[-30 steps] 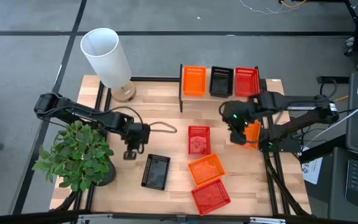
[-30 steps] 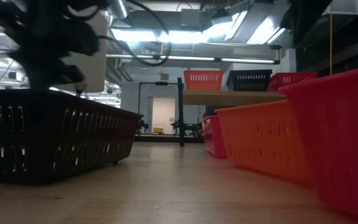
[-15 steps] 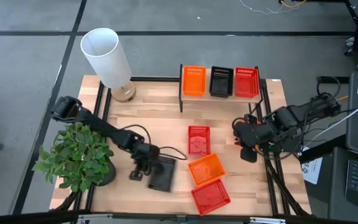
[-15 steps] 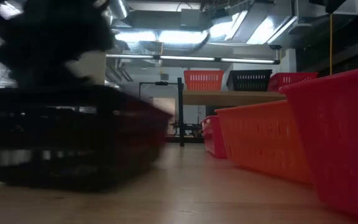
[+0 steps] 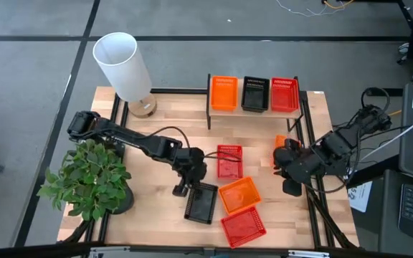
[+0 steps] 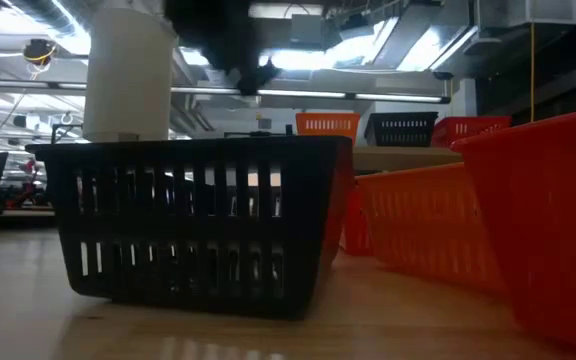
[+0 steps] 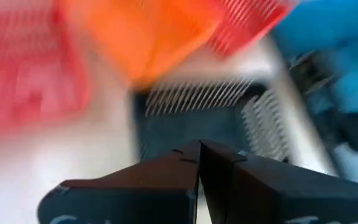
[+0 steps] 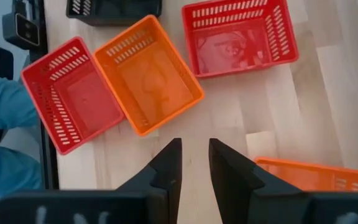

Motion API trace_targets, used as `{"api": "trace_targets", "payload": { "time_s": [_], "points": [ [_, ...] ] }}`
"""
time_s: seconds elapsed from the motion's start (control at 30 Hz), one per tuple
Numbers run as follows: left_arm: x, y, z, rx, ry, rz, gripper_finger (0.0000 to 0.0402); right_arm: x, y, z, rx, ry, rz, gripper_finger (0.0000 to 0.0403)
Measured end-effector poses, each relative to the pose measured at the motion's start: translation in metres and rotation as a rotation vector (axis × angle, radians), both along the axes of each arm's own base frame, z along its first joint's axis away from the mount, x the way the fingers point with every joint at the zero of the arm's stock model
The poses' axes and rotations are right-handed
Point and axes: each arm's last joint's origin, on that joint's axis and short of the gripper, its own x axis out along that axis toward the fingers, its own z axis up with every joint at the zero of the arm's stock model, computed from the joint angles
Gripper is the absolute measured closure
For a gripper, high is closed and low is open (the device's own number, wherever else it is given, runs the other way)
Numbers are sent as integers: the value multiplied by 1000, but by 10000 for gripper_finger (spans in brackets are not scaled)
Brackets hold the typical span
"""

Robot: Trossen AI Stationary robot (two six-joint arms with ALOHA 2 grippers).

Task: Stack baskets on shelf by color
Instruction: Adjust the black bin on the shelf

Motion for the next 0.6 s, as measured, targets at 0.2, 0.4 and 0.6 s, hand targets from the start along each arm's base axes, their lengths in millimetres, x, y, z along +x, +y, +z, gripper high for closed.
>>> {"api": "trace_targets", "payload": {
  "time_s": [0.2,0.4,0.6],
  "points": [
    [14,-34,-38,18,58,-68,402,-5,8,0,-20,-21,17,323],
    [31,-61,-76,15,137,-86,402,-9,13,0,-8,-21,26,323],
    [45,-55,-99,43,182,-78,402,-11,16,0,-7,-22,44,323]
  ]
}}
